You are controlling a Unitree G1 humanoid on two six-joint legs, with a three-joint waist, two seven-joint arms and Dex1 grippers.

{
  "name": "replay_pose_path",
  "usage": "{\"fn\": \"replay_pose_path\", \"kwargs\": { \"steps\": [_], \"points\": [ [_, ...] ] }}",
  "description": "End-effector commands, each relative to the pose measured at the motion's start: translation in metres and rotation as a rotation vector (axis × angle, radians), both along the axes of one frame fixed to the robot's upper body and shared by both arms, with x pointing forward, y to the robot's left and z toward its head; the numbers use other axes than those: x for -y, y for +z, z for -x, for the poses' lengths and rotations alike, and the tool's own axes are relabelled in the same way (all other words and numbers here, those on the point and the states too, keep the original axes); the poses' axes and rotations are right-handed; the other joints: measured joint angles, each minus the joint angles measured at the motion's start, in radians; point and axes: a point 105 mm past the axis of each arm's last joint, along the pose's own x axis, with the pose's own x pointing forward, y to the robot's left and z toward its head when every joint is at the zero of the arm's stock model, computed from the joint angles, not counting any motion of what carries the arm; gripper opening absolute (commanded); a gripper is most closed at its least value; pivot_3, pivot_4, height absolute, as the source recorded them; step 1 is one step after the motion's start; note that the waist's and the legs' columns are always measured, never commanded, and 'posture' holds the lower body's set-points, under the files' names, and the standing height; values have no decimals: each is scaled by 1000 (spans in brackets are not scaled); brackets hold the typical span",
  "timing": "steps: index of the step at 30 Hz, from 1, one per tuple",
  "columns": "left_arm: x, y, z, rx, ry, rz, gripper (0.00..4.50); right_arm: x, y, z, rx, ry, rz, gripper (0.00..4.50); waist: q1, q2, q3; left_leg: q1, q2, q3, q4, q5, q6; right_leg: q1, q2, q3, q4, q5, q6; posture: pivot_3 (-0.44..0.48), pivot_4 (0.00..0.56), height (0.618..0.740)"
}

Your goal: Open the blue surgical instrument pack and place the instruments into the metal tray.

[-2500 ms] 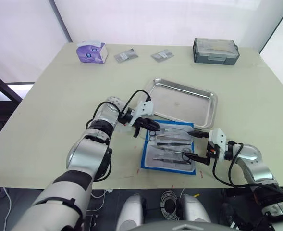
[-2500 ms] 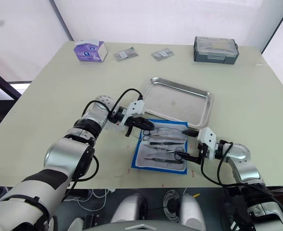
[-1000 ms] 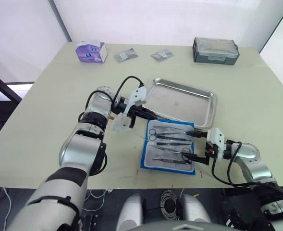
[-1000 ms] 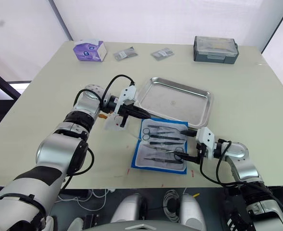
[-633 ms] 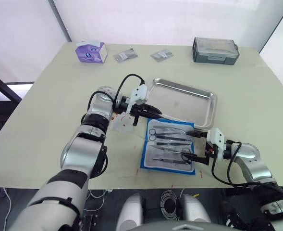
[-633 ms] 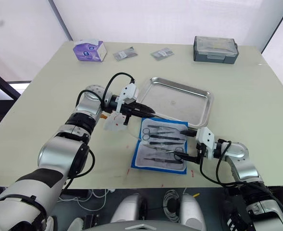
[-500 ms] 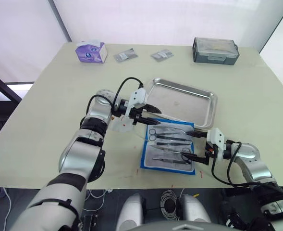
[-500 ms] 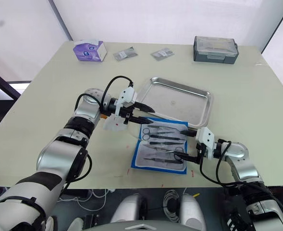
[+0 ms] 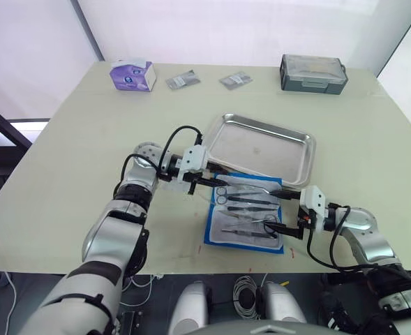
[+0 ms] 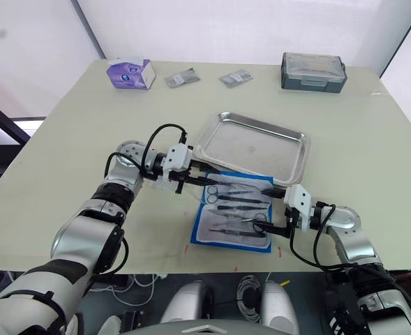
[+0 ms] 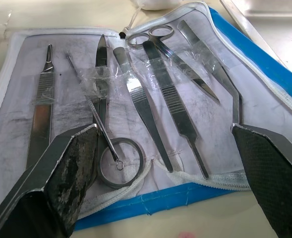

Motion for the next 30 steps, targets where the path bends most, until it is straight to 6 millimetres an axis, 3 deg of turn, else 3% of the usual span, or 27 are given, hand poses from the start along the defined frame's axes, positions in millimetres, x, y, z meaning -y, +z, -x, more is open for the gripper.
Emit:
{"fn": "replay_pose_path", "kwargs": {
  "steps": [1, 20, 30],
  "points": [
    [1, 8, 0, 27, -31, -5, 98, 2, -42, 18, -144, 10, 109, 4500, 0, 0, 0, 0, 0, 0, 0, 0, 0, 0, 0, 0, 0, 0, 0, 0, 150, 727],
    [7, -15, -9, -63, 43, -101, 98, 2, -41, 17, -138, -6, 98, 4500, 0, 0, 0, 0, 0, 0, 0, 0, 0, 0, 0, 0, 0, 0, 0, 0, 150, 727],
    [9, -9, -14, -63, 81, -50, 98, 3, -41, 19, -140, -13, 96, 4500, 0, 0, 0, 0, 0, 0, 0, 0, 0, 0, 0, 0, 0, 0, 0, 0, 150, 727]
  ]
}}
